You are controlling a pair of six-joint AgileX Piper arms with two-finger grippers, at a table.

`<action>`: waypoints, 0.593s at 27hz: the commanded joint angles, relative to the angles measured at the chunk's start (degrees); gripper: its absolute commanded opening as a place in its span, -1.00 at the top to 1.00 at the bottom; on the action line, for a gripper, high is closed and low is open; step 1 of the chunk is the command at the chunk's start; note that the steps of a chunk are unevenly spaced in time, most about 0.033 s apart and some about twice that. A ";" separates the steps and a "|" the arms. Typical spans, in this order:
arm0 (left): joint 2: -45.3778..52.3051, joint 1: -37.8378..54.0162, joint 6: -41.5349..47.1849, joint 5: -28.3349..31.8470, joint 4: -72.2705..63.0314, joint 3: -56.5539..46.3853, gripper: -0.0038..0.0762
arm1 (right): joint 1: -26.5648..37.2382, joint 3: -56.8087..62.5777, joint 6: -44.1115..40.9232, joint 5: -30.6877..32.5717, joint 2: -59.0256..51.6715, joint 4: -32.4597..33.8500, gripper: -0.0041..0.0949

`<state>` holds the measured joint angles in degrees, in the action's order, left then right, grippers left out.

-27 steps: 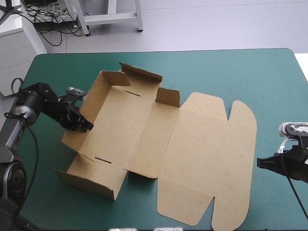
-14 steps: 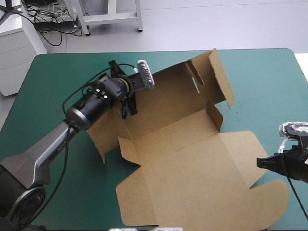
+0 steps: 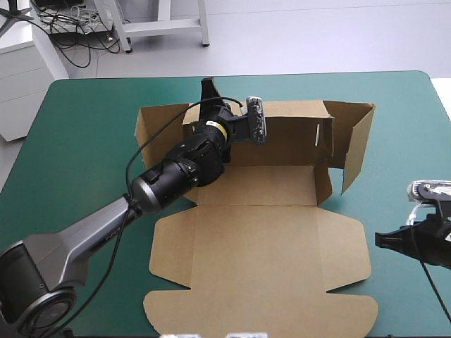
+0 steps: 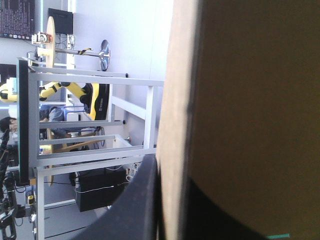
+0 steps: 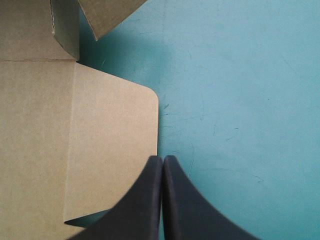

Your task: Fold the box

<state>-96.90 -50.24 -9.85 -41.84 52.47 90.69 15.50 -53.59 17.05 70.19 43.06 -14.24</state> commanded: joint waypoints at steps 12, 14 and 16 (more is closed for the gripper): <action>-1.58 -1.87 17.86 6.17 22.87 -3.78 0.93 | 0.07 -1.34 0.57 -4.75 0.05 -3.59 0.95; -1.80 -1.87 21.17 6.00 26.60 -4.91 0.93 | 0.07 -1.34 0.57 -5.11 0.05 -3.72 0.95; -2.36 -1.87 24.18 6.78 30.19 -6.68 0.93 | 0.07 -1.34 0.57 -5.11 0.05 -3.96 0.95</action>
<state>-101.92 -51.68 10.61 -36.14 76.05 83.36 15.50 -53.59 17.05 67.84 43.06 -16.41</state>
